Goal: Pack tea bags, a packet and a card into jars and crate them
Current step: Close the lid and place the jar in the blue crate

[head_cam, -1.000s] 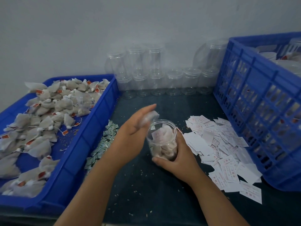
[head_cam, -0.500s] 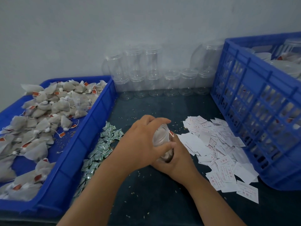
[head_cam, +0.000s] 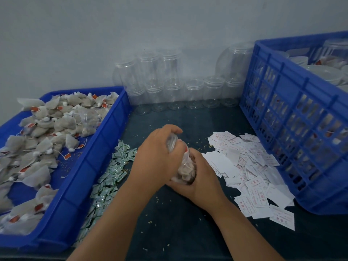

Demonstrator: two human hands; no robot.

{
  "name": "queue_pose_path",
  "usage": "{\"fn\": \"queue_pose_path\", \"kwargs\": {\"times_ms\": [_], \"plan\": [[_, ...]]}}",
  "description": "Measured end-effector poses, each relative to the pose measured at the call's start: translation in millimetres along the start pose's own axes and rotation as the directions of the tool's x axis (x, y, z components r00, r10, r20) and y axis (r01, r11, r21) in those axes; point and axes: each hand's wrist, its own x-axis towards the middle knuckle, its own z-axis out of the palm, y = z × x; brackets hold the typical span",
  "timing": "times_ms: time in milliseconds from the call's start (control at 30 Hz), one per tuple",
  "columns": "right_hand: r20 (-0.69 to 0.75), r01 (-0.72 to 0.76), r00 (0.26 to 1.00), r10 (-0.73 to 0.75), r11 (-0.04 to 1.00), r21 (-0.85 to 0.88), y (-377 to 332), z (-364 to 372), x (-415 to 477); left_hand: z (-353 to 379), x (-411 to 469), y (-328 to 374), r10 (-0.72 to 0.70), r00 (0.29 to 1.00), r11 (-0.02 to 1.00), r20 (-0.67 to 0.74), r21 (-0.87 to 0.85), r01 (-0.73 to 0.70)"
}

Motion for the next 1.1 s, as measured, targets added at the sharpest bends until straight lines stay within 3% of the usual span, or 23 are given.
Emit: {"fn": "queue_pose_path", "kwargs": {"times_ms": [200,333,433,567,833,967,1100], "plan": [[0.013,0.063,0.998,-0.063,0.995,-0.074,-3,0,0,3,-5,-1,0.033,0.998,0.985,0.047,0.17,-0.041],[-0.003,0.048,0.999,-0.048,0.999,-0.022,-5,-1,-2,2,-4,-4,0.047,0.999,0.996,0.009,0.076,-0.048],[-0.018,0.064,0.998,-0.065,0.998,-0.009,-4,0,-2,-1,-5,-5,0.135,0.989,0.989,0.067,0.056,-0.139],[-0.012,0.074,0.997,-0.074,0.997,-0.027,-5,0,2,-7,-8,-4,0.216,0.95,0.956,0.224,0.152,-0.253],[0.085,0.058,0.995,-0.061,0.998,0.034,-5,0,0,0,-7,0,0.153,0.945,0.886,0.29,0.383,-0.261],[0.064,0.053,0.996,-0.054,0.998,0.021,-7,-1,1,-2,-4,0,0.216,0.922,0.911,0.323,0.274,-0.309],[0.129,0.021,0.991,-0.037,0.992,0.124,-9,-3,-1,-9,-3,0,0.397,0.845,0.861,0.359,0.174,-0.479]]}}
